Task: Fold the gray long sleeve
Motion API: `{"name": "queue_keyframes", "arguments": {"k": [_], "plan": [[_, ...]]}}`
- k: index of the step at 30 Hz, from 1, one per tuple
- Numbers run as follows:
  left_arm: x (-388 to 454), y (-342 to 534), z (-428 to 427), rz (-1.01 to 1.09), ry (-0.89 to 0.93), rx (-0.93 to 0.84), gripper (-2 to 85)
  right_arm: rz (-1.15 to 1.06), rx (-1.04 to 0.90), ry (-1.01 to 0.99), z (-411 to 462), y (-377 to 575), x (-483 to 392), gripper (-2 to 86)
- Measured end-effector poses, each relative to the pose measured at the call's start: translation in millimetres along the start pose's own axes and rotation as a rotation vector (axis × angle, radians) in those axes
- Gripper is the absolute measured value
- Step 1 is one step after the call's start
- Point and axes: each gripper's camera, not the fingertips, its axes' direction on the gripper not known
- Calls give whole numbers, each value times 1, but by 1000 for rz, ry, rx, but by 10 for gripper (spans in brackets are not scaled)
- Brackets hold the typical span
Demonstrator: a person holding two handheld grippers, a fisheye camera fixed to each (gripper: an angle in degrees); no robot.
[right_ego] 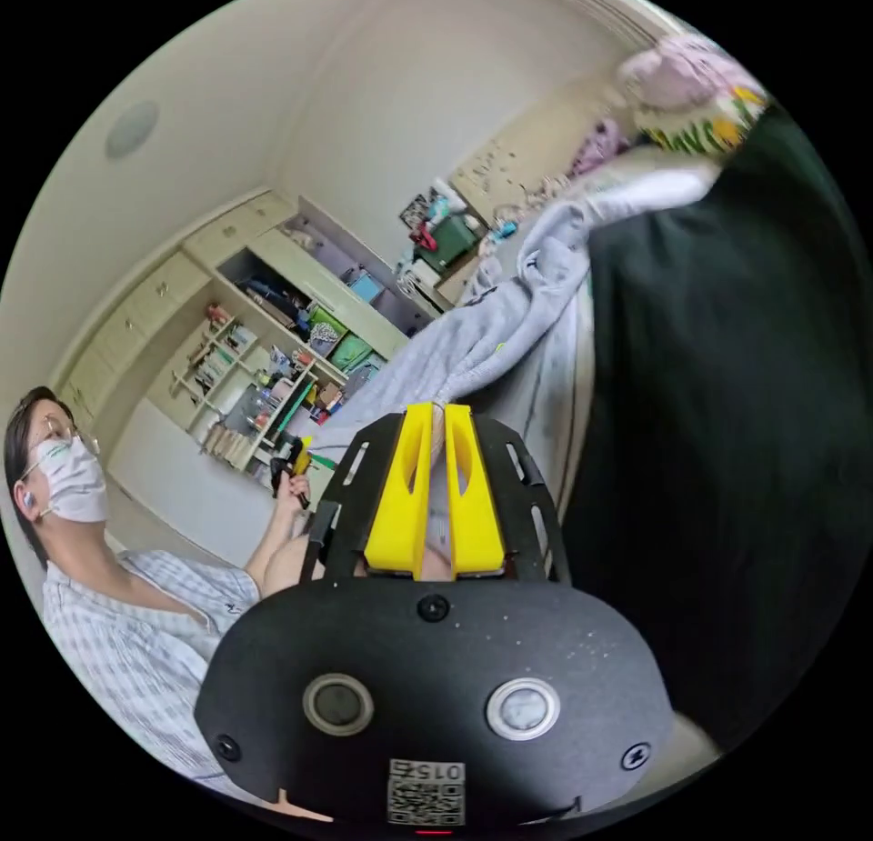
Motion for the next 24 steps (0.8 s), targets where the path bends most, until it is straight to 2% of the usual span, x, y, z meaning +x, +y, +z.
{"name": "queue_keyframes", "arguments": {"k": [2, 4, 8, 13, 20, 24], "plan": [[-11, 42, 2, -31, -45, -57, 8, 23, -76, 101, 11, 32, 15, 14], [-2, 80, 5, 8, -175, -117, 9, -8, -96, 205, 19, 55, 15, 15], [16, 105, -2, 40, -220, -108, 10, -63, -110, 290, 26, 56, 14, 16], [29, 124, 18, 87, -416, -192, 10, -134, -197, 457, 61, 58, 26, 20], [25, 148, 6, -7, -284, -116, 11, -38, -90, 267, 40, 54, 53, 15], [40, 167, 10, 39, -350, -142, 12, -65, -112, 326, 37, 62, 59, 7]]}}
